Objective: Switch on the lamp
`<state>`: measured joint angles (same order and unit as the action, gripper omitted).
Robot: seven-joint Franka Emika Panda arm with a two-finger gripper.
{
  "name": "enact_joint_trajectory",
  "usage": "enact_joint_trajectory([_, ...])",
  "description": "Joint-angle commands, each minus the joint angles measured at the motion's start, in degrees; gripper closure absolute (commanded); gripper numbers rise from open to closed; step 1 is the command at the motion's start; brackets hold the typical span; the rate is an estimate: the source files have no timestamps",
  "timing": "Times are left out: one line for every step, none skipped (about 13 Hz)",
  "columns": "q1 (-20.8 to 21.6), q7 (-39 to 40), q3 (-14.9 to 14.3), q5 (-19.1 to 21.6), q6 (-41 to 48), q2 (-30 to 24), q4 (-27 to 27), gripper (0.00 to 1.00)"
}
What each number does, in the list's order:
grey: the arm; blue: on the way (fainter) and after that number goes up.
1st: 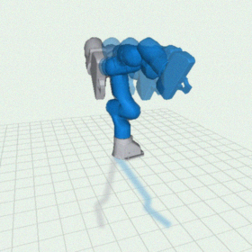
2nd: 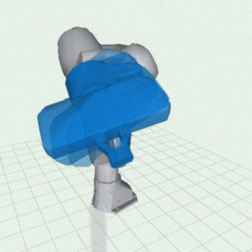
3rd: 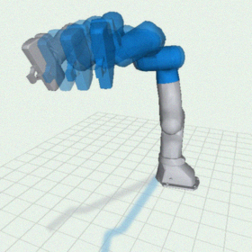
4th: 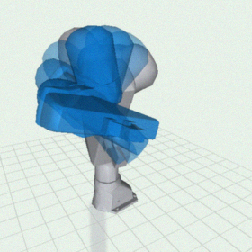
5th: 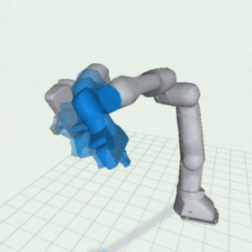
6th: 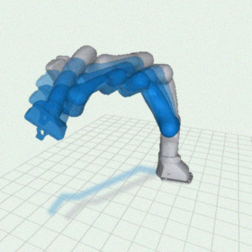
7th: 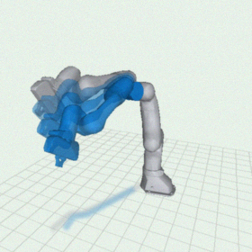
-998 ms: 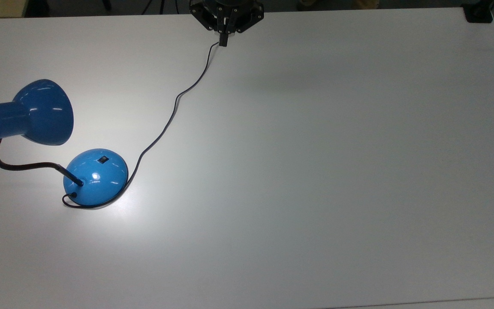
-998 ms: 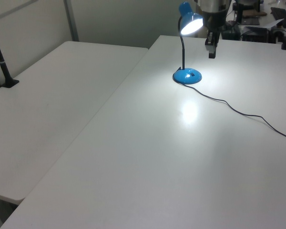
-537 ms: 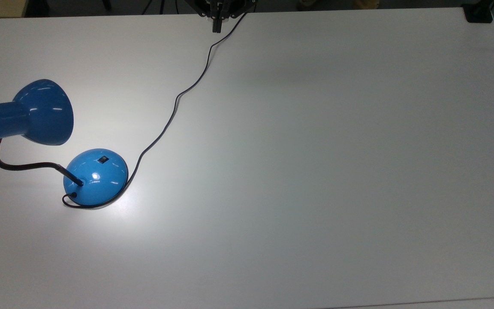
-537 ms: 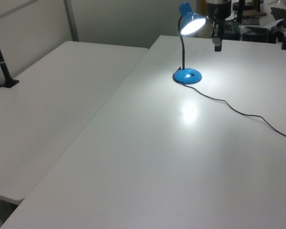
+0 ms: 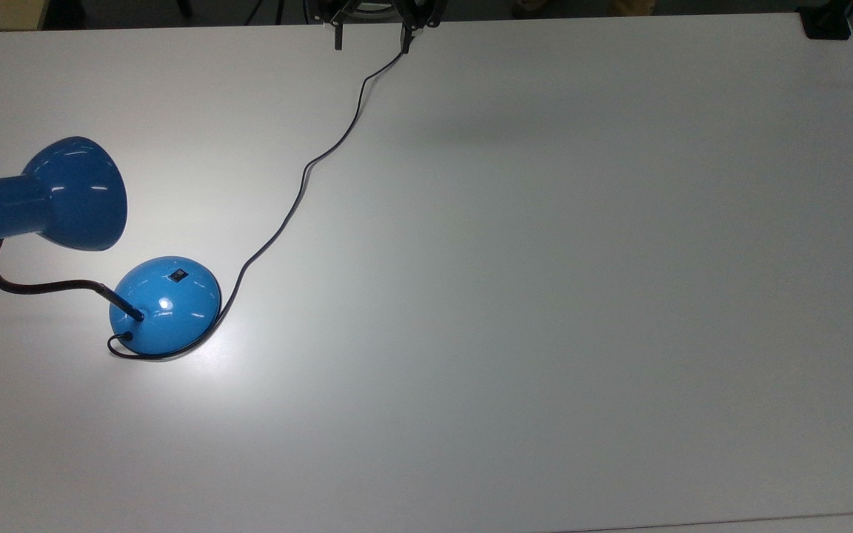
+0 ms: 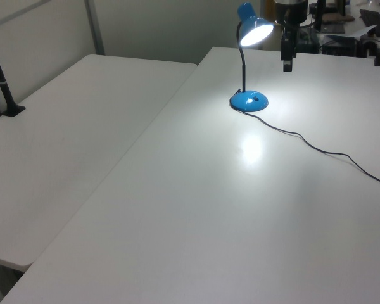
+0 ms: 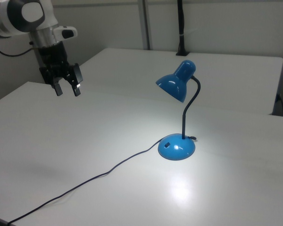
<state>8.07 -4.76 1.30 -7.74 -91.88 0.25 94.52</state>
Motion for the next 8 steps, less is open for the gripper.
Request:
enact_joint_trajectory([0.46, 0.72, -1.21, 1.23, 1.62, -1.74, -0.39, 0.00])
enact_joint_trajectory([0.46, 0.72, -1.39, 1.23, 1.62, -1.74, -0.48, 0.00])
enact_joint_trajectory([0.46, 0.72, -1.39, 1.23, 1.44, -1.65, -0.74, 0.00])
enact_joint_trajectory([0.46, 0.72, -1.39, 1.32, 1.62, -1.65, -1.26, 0.00])
enact_joint_trajectory([0.46, 0.72, -1.39, 1.23, 1.62, -1.65, -1.27, 0.00])
enact_joint_trajectory([0.46, 0.72, -1.39, 1.23, 1.62, -1.65, -1.36, 0.00])
enact_joint_trajectory([0.46, 0.72, -1.39, 1.23, 1.70, -1.65, -1.36, 0.00])
enact_joint_trajectory([0.46, 0.72, -1.39, 1.23, 1.97, -1.65, -1.36, 0.00])
